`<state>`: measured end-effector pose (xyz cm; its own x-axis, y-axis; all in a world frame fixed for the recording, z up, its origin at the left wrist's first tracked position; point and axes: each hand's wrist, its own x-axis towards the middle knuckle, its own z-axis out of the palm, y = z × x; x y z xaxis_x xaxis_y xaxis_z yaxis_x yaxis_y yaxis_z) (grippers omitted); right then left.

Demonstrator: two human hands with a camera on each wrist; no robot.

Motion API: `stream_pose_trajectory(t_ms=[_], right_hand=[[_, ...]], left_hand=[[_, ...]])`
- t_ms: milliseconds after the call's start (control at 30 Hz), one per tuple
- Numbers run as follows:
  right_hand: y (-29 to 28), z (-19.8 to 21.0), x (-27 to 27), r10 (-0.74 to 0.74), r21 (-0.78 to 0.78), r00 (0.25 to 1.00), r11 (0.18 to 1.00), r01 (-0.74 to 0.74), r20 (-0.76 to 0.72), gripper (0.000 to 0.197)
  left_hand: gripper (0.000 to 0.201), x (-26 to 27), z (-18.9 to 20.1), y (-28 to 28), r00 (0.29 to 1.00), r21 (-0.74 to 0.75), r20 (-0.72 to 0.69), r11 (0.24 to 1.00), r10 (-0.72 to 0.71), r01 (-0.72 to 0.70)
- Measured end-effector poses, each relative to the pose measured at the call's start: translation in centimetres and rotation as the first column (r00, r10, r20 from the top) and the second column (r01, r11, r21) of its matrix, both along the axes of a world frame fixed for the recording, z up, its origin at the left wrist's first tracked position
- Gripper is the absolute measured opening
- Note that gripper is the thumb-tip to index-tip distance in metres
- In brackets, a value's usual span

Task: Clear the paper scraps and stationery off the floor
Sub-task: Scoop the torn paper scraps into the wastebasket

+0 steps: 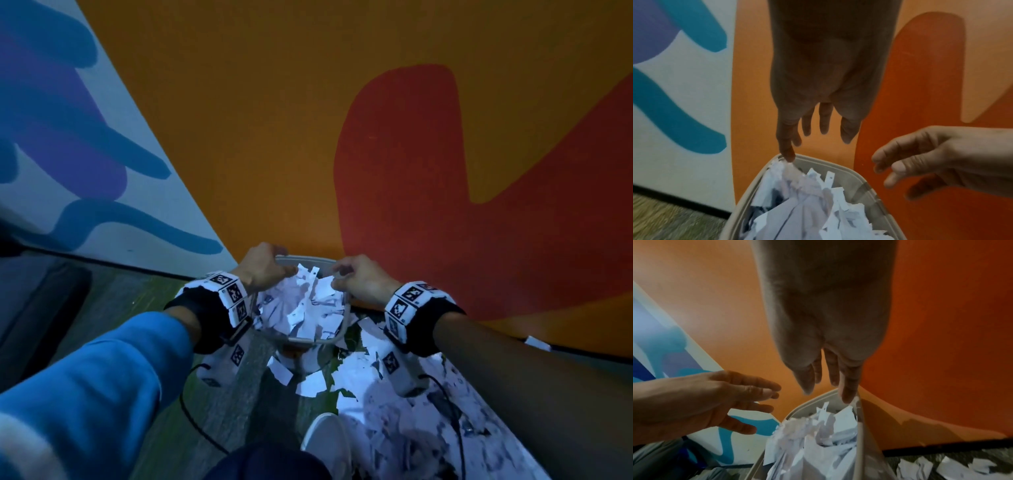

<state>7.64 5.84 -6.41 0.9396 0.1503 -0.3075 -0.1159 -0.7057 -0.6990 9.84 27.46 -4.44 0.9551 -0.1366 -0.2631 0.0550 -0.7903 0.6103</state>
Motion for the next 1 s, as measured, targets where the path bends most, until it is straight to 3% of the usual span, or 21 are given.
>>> stream_pose_trajectory(t_ms=[67,200,367,500,600,667,767,867,1000], right_hand=[[-1.1,0.9,-0.4,0.013,-0.031,1.0,0.999,-0.014,-0.007,0.026],[-4.2,3.0,-2.1,0.073,-0.086,0.997,0.994,-0.073,-0.001,0.049],[-9.7,4.2,-5.5,0.134,-0.202,0.989,0.969,-0.144,-0.065,0.053],[-15.9,0.2,-9.4,0.052,-0.149,0.971,0.985,-0.088,-0.233,0.043],[-20.6,-4.9,-13.3,-0.081,-0.131,0.924,0.991,0.034,-0.374,0.048],[-22.9,-8.7,-16.0,-0.151,-0.144,0.886,0.985,0.097,-0.438,0.053],[-24.9,-13.5,-19.4,-0.231,-0.168,0.822,0.972,0.167,-0.52,0.056],[-26.0,-17.3,-21.2,-0.259,-0.249,0.804,0.958,0.143,-0.536,0.064],[-26.8,-22.1,-22.9,-0.363,-0.359,0.808,0.911,0.202,-0.464,0.101]], left_hand=[[0.024,-0.2,1.1,-0.9,0.995,0.048,0.051,0.996,-0.082,0.08],[0.024,-0.8,2.4,-4.7,0.962,0.047,0.04,0.963,-0.269,0.267],[0.028,-1.9,2.8,-11.8,0.83,0.104,-0.054,0.823,-0.555,0.558],[0.026,-3.5,1.3,-18.1,0.717,0.185,-0.122,0.694,-0.687,0.696],[0.033,-5.8,-2.9,-22.8,0.607,0.218,-0.234,0.567,-0.76,0.794],[0.041,-7.7,-6.6,-24.8,0.569,0.21,-0.312,0.529,-0.761,0.822],[0.055,-10.1,-12.3,-25.8,0.59,0.187,-0.409,0.568,-0.697,0.801],[0.074,-11.6,-17.1,-24.4,0.669,0.149,-0.453,0.69,-0.589,0.708],[0.134,-13.2,-23.0,-22.3,0.79,0.035,-0.425,0.864,-0.441,0.502]])
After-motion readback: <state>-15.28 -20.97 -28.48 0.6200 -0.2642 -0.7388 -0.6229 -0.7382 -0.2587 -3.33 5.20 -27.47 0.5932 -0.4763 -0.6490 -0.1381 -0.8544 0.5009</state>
